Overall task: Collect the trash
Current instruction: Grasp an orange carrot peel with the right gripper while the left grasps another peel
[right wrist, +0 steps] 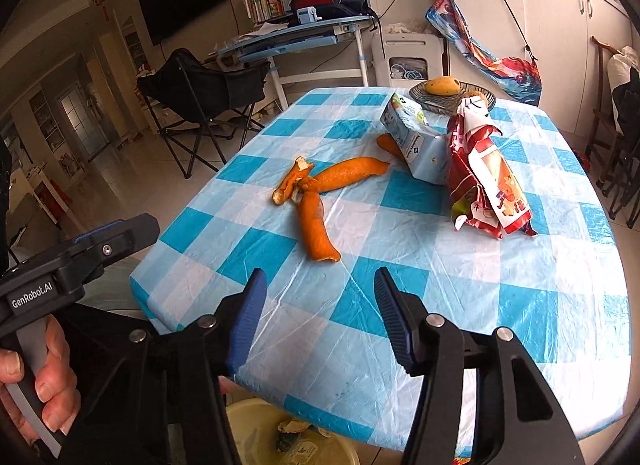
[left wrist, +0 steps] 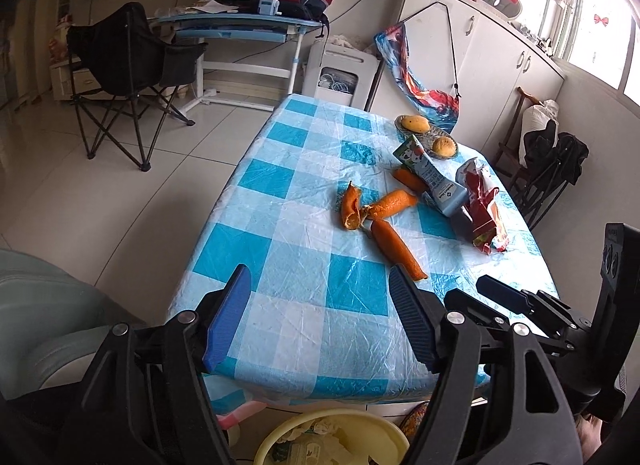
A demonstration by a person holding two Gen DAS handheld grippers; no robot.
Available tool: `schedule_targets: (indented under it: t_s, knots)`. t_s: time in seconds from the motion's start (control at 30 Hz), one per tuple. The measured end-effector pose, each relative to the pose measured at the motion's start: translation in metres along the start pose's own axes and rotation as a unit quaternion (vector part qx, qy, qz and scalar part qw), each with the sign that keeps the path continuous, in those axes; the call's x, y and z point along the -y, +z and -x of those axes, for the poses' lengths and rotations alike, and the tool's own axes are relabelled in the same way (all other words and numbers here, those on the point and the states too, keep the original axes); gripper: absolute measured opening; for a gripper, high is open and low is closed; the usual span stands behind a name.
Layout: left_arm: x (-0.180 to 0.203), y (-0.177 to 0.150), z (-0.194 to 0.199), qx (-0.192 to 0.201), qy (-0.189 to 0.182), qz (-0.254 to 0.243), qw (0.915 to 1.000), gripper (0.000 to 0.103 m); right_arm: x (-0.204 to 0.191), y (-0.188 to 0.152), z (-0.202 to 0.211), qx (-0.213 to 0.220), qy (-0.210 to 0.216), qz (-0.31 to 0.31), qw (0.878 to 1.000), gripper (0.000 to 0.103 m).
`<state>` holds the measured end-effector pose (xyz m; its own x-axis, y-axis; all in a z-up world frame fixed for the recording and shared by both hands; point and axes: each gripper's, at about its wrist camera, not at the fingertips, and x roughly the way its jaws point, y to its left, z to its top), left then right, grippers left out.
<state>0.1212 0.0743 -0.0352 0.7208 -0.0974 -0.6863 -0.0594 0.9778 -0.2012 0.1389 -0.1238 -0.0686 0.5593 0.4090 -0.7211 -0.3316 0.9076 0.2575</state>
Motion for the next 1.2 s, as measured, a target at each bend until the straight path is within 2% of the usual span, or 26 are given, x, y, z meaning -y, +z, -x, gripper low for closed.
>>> schedule_targets:
  t_s: [0.33,0.4,0.47,0.63,0.77,0.93,1.07,1.2]
  knots:
    - [0.004,0.027,-0.030,-0.012,0.007,0.000,0.9999,0.068,-0.002,0.020,-0.045,-0.034,-0.006,0.022,0.999,0.047]
    - [0.004,0.031,-0.040,-0.019,0.009,0.002,0.9998,0.068,0.000,0.021,-0.052,-0.042,-0.007,0.022,0.999,0.042]
    - [0.004,0.035,-0.050,-0.025,0.012,0.003,0.9996,0.068,0.002,0.021,-0.058,-0.051,-0.004,0.021,0.998,0.028]
    - [0.008,0.042,-0.076,-0.040,0.019,0.001,0.9990,0.068,0.007,0.019,-0.052,-0.057,0.002,0.029,0.998,0.018]
    - [0.014,0.046,-0.099,-0.052,0.024,-0.009,0.9983,0.068,0.019,0.014,-0.034,-0.058,-0.001,0.018,0.998,0.017]
    - [0.020,0.052,-0.125,-0.064,0.035,-0.019,0.9972,0.068,0.043,0.003,-0.018,-0.061,-0.003,-0.024,0.998,0.017]
    - [0.024,0.057,-0.144,-0.072,0.040,-0.025,0.9963,0.068,0.052,0.001,-0.020,-0.067,0.002,-0.045,0.997,0.017]
    - [0.027,0.062,-0.153,-0.063,0.046,-0.026,0.9966,0.068,0.047,0.007,-0.028,-0.066,-0.003,-0.029,0.997,0.018]
